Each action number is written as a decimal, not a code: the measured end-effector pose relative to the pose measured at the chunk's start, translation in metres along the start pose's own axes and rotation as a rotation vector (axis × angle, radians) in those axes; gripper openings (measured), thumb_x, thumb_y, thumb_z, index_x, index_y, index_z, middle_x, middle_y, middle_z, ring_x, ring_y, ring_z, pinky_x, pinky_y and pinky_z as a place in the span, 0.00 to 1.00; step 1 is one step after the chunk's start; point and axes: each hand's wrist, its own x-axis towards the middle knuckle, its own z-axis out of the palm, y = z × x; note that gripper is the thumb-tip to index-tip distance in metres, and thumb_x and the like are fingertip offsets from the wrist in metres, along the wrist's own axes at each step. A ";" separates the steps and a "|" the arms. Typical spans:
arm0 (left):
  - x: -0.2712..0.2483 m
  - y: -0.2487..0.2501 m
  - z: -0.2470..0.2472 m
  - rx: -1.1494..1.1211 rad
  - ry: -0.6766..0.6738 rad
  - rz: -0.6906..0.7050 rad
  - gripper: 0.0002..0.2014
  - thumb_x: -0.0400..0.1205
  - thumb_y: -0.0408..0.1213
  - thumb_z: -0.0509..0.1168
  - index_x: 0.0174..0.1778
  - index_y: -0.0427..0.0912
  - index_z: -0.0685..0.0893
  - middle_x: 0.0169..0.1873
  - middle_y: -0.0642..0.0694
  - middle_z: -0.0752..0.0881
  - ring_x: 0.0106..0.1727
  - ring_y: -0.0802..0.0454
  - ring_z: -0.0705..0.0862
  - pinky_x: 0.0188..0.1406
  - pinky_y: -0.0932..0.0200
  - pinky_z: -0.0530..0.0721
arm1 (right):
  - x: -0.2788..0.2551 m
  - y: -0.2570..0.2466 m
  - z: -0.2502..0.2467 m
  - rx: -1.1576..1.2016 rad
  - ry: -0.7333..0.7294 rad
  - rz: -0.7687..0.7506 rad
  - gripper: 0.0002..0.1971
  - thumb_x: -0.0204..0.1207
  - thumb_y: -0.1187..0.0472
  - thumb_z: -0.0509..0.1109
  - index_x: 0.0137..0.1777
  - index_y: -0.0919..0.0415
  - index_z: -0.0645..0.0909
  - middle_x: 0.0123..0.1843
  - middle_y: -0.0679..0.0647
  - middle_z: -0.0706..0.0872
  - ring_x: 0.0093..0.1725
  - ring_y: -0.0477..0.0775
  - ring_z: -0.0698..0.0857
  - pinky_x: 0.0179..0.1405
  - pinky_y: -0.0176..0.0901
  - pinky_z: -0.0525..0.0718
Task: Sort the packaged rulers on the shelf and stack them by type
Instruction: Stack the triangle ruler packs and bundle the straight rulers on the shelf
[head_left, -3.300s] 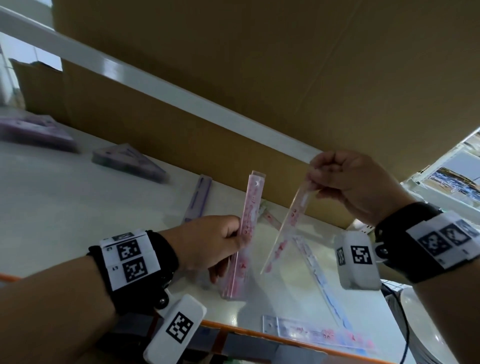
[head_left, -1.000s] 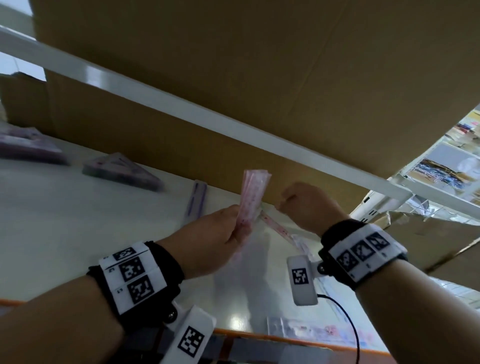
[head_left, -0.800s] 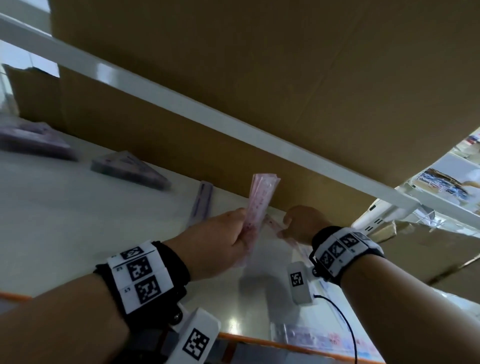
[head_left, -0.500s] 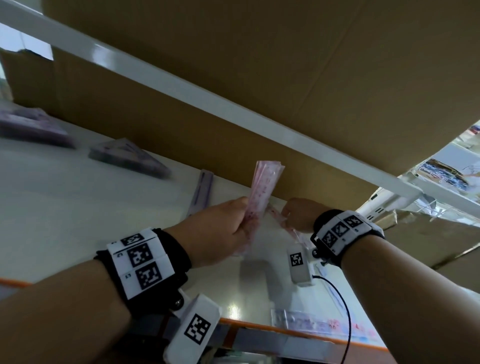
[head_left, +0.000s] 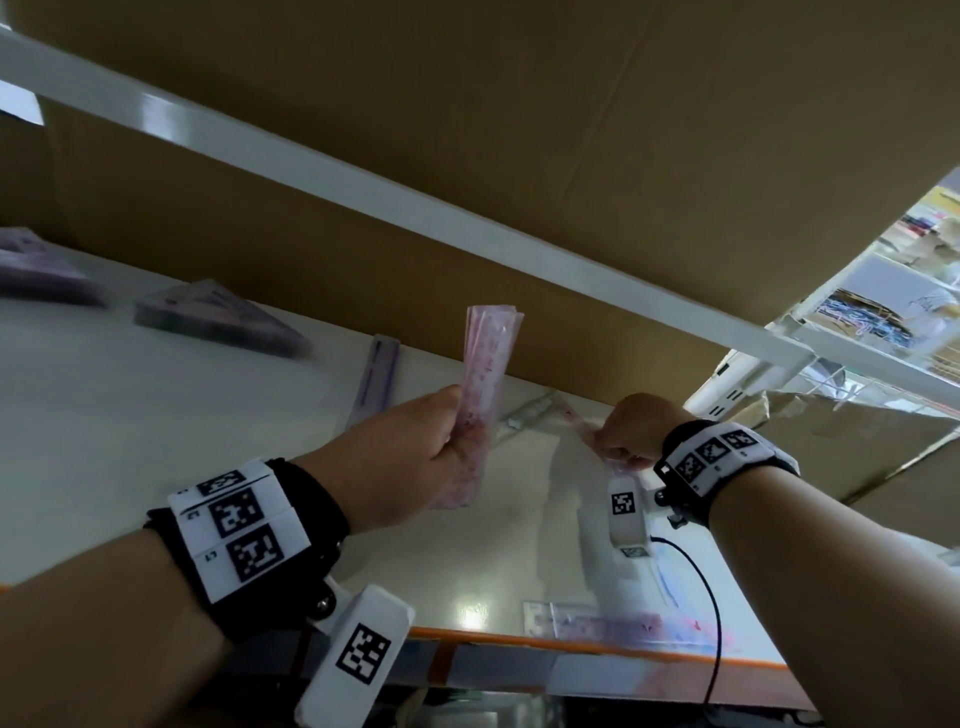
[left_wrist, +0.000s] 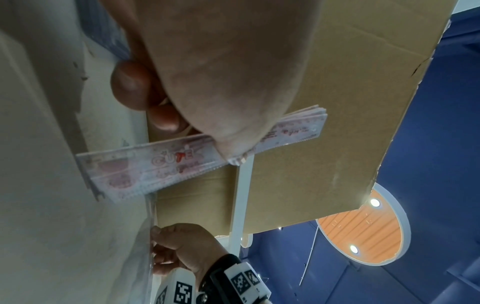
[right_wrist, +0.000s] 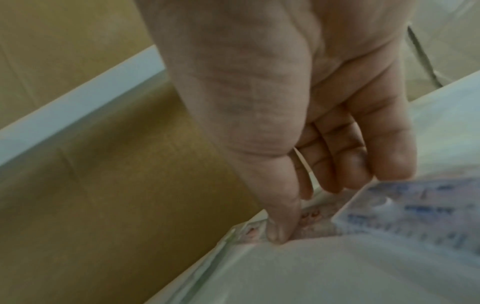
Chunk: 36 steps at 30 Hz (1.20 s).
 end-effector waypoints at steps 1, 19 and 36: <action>0.000 0.001 0.000 -0.001 -0.004 -0.007 0.11 0.86 0.56 0.53 0.51 0.55 0.75 0.40 0.53 0.84 0.41 0.61 0.84 0.36 0.66 0.85 | 0.000 0.003 0.002 0.024 0.002 0.000 0.20 0.76 0.47 0.72 0.31 0.61 0.85 0.32 0.58 0.91 0.36 0.55 0.91 0.51 0.48 0.89; 0.001 0.010 0.003 -0.025 -0.123 -0.101 0.14 0.77 0.63 0.50 0.48 0.62 0.73 0.43 0.63 0.83 0.46 0.78 0.80 0.30 0.78 0.77 | 0.011 0.091 0.010 0.180 0.143 0.173 0.19 0.76 0.48 0.74 0.32 0.63 0.87 0.28 0.56 0.90 0.31 0.55 0.89 0.43 0.49 0.91; 0.028 0.056 0.050 0.147 -0.259 0.001 0.06 0.82 0.58 0.58 0.50 0.64 0.75 0.44 0.68 0.85 0.47 0.73 0.80 0.39 0.73 0.78 | 0.011 0.184 0.021 0.491 0.109 0.134 0.19 0.75 0.53 0.75 0.29 0.65 0.81 0.19 0.57 0.80 0.16 0.55 0.76 0.19 0.40 0.77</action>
